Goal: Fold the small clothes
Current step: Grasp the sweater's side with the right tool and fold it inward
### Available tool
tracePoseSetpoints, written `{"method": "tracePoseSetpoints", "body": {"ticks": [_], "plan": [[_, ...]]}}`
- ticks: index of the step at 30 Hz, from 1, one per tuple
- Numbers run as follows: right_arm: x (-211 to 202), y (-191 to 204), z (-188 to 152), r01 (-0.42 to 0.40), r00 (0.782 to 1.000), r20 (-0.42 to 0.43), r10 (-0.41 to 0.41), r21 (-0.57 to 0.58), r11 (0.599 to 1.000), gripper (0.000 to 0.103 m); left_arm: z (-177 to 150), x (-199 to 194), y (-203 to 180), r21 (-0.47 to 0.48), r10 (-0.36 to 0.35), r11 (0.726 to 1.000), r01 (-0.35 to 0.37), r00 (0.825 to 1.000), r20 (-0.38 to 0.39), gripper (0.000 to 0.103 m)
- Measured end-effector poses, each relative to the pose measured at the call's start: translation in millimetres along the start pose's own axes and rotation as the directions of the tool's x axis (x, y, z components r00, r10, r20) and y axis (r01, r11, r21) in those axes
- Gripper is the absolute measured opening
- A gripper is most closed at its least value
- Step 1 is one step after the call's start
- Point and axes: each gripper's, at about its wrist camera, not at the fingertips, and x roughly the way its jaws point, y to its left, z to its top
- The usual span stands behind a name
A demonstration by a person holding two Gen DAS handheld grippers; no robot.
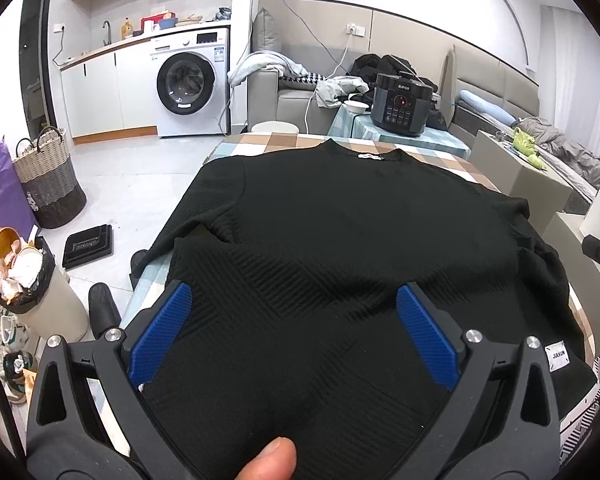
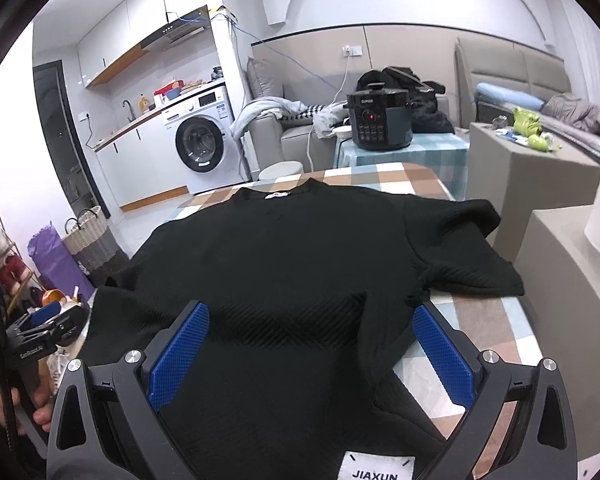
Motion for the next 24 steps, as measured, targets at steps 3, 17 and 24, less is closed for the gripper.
{"method": "tracePoseSetpoints", "body": {"ticks": [3, 17, 24], "plan": [[6.5, -7.4, 7.4, 0.019, 1.0, -0.006, -0.019, 0.02, 1.0, 0.103, 9.4, 6.4, 7.9, -0.015, 0.013, 1.0, -0.013, 1.0, 0.007, 0.102], [45.6, -133.9, 12.5, 0.145, 0.986, -0.133, -0.098, 0.406, 0.902, 0.083, 35.1, 54.3, 35.9, -0.082, 0.023, 0.996, -0.027, 0.999, -0.04, 0.102], [61.3, -159.0, 12.2, 0.187, 0.977, -0.173, -0.121, 0.445, 0.876, 0.083, 40.1, 83.9, 38.9, -0.096, 0.01, 0.995, -0.018, 0.996, -0.085, 0.102]]}}
